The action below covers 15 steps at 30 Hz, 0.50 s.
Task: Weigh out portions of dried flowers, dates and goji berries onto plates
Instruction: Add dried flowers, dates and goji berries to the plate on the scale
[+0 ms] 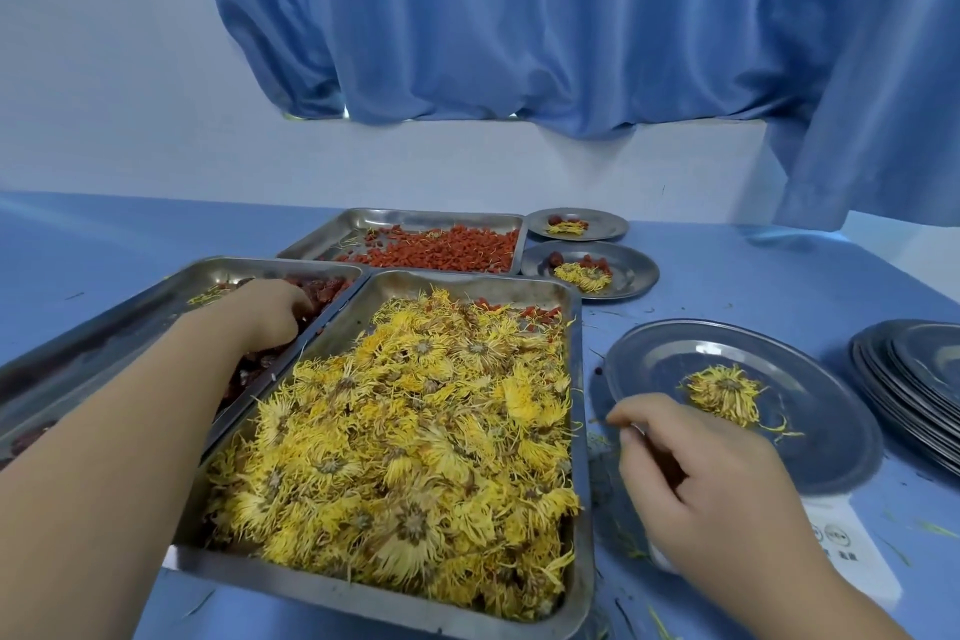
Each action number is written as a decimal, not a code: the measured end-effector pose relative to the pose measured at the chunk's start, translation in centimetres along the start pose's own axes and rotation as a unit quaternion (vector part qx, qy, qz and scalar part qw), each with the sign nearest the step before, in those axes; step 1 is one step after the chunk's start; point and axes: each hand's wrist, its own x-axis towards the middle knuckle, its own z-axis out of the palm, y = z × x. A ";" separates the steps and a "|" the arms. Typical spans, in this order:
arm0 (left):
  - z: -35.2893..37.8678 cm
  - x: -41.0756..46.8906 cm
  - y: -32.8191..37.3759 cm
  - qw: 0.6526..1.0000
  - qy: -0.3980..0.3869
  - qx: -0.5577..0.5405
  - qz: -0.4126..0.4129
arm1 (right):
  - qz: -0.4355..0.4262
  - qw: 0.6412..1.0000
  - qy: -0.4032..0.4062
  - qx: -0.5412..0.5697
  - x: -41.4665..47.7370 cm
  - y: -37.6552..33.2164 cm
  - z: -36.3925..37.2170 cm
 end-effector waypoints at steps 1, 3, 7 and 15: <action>0.0 0.1 0.1 1.000 -0.002 -0.003 -0.007 | 0.001 1.000 0.002 -0.001 0.0 0.1 -0.1; -0.2 0.3 0.1 1.000 -0.012 0.001 -0.020 | 0.005 1.000 0.004 -0.006 0.0 0.2 -0.1; -0.1 0.4 -0.5 0.999 -0.033 -0.004 -0.029 | 0.000 1.000 -0.003 -0.005 0.1 0.1 0.0; 0.4 -1.3 -1.4 0.990 0.046 -0.129 -0.026 | 0.000 1.000 -0.018 0.007 0.0 0.0 -0.3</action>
